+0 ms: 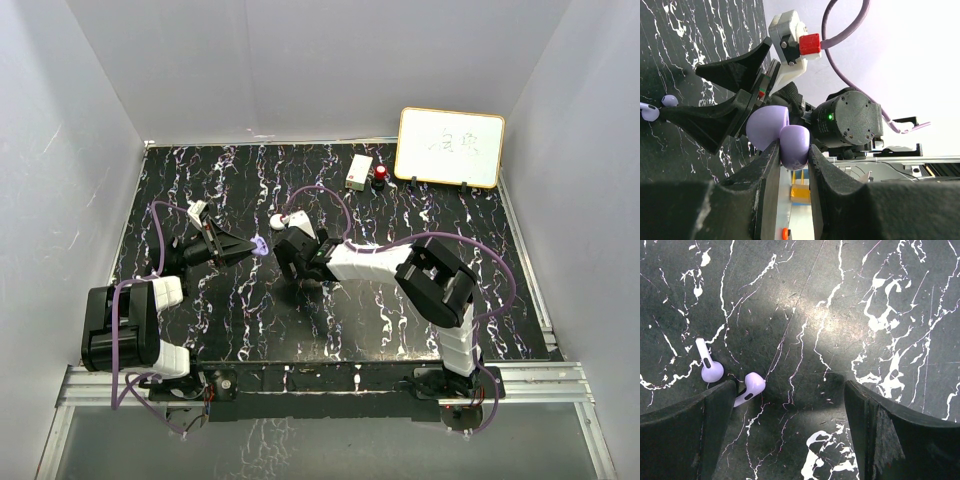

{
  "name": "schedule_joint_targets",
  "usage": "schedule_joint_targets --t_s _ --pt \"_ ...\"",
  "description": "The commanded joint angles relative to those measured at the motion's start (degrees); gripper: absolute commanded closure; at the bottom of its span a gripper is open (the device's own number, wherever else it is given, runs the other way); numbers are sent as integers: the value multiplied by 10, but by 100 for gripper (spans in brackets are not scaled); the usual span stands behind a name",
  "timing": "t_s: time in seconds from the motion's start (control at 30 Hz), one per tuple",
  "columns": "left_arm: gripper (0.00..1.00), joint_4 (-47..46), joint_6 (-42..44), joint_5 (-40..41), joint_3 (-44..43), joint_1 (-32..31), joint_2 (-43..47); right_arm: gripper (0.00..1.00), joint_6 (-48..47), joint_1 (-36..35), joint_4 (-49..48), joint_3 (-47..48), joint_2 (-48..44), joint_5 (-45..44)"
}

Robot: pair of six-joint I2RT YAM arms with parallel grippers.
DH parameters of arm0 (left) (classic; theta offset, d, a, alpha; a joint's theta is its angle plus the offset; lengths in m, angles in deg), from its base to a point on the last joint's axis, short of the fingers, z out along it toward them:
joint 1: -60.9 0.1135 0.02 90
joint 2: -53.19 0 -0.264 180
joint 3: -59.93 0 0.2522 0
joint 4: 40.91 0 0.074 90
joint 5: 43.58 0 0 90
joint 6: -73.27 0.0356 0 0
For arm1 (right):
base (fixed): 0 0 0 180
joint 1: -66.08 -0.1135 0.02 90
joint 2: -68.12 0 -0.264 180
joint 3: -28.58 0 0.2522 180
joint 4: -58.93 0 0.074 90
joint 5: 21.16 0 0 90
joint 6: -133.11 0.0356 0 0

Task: Insert the wireless bluetooth earbuds into the charging case
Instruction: Pick up the earbud from the center of the board.

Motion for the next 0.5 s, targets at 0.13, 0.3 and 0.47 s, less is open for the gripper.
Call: schedule_joint_targets --t_s 0.13,0.3,0.47 --pt "100 8 11 -13 -6 4 24 13 -4 2 32 -23 -16 -31" --pt "100 14 14 -12 -7 4 28 13 -6 8 33 -36 -30 -27" --pt "100 16 16 -11 -6 4 30 13 -12 11 33 -45 -45 -24"
